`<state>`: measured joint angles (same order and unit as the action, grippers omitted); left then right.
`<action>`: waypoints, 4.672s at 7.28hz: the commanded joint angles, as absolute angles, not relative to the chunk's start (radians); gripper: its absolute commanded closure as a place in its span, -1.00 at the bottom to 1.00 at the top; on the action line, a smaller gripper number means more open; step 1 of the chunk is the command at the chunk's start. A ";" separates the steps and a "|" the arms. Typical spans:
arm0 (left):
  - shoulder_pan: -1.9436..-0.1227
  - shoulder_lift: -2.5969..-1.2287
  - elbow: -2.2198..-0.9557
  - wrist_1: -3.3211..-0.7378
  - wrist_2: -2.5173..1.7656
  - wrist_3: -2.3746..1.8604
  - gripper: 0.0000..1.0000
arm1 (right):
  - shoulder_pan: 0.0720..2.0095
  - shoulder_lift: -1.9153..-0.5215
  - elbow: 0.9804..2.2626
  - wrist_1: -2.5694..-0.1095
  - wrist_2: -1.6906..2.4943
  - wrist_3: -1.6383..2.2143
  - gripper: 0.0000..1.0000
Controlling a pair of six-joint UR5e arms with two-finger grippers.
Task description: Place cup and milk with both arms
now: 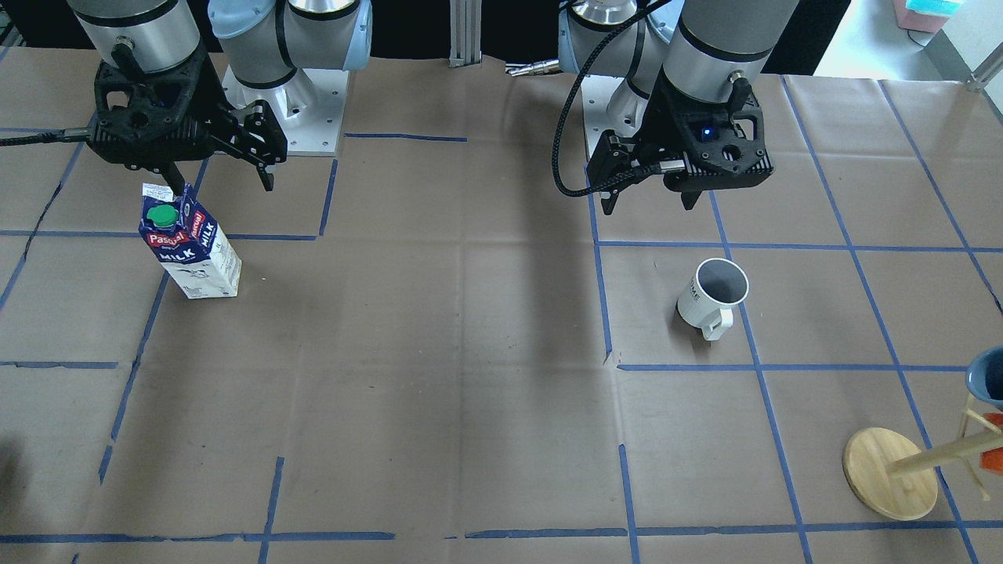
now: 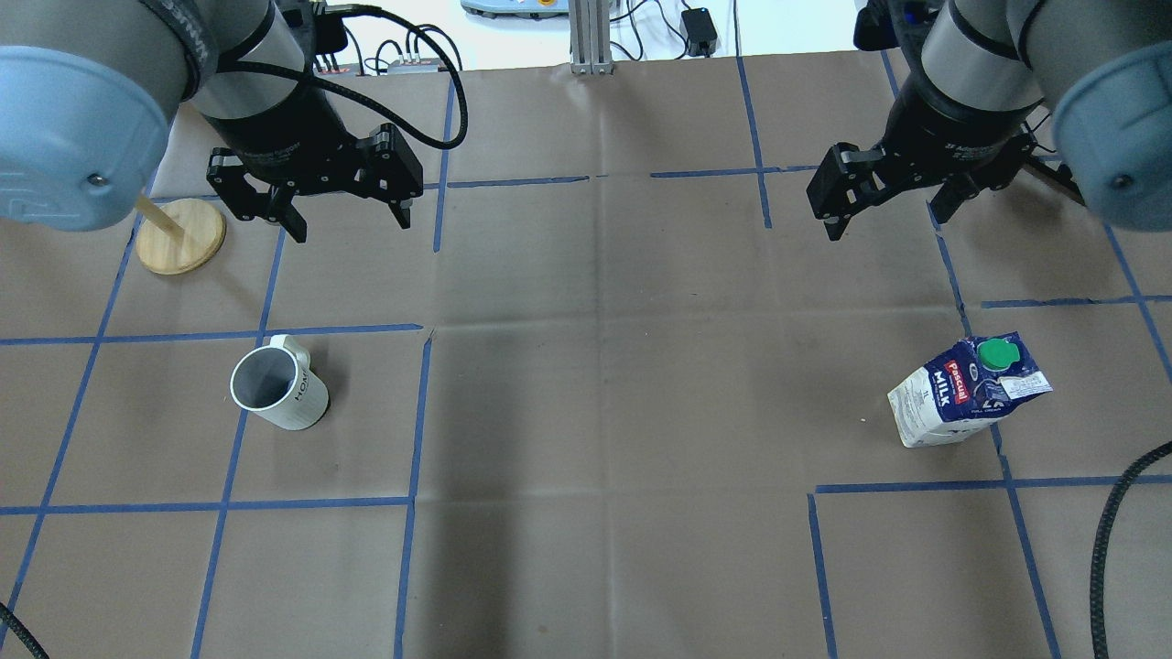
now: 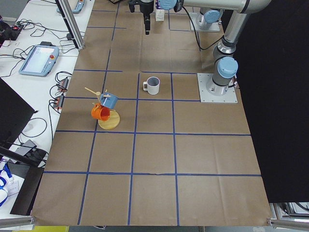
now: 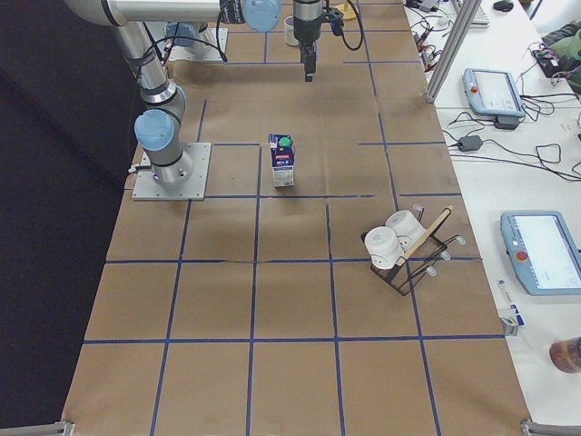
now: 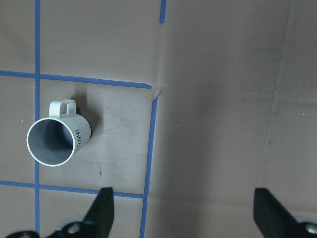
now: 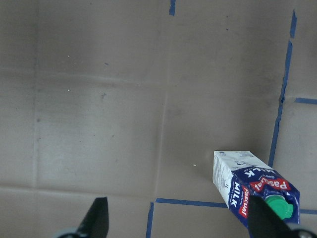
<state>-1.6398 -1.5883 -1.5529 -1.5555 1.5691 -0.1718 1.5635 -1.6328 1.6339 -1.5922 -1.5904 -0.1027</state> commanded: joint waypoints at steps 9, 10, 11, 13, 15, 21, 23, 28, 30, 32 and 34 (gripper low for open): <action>-1.637 -1.575 -1.585 -1.557 1.568 -0.153 -1.00 | 1.565 -1.654 1.652 -1.551 -1.577 -0.009 -1.00; -1.635 -1.575 -1.588 -1.559 1.569 -0.153 -1.00 | 1.565 -1.654 1.651 -1.551 -1.577 -0.009 -1.00; -1.632 -1.571 -1.604 -1.562 1.569 -0.152 -1.00 | 1.565 -1.654 1.651 -1.551 -1.577 -0.009 -1.00; -1.628 -1.546 -1.669 -1.556 1.569 -0.143 -1.00 | 1.565 -1.654 1.652 -1.551 -1.575 -0.009 -1.00; -1.489 -1.539 -1.735 -1.549 1.568 -0.035 -1.00 | 1.565 -1.654 1.651 -1.552 -1.575 -0.009 -1.00; -1.166 -1.521 -2.111 -1.106 1.566 0.328 -1.00 | 1.565 -1.654 1.651 -1.552 -1.575 -0.009 -1.00; -1.144 -1.546 -2.109 -1.075 1.565 0.333 -1.00 | 1.563 -1.654 1.651 -1.552 -1.575 -0.009 -1.00; -1.125 -1.658 -2.123 -0.936 1.571 0.479 -1.00 | 1.563 -1.654 1.651 -1.552 -1.575 -0.009 -1.00; -1.117 -1.672 -2.143 -0.933 1.566 0.483 -1.00 | 1.563 -1.654 1.651 -1.552 -1.575 -0.009 -1.00; -1.115 -1.698 -2.141 -0.924 1.563 0.474 -0.97 | 1.565 -1.654 1.651 -1.552 -1.575 -0.009 -1.00; -1.115 -1.724 -2.143 -0.864 1.568 0.465 0.17 | 1.563 -1.654 1.651 -1.552 -1.575 -0.009 -1.00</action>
<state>-1.1156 -1.7101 -2.1426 -0.8865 1.5653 0.4712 1.5636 -1.6536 1.6506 -1.5524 -1.5754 -0.0092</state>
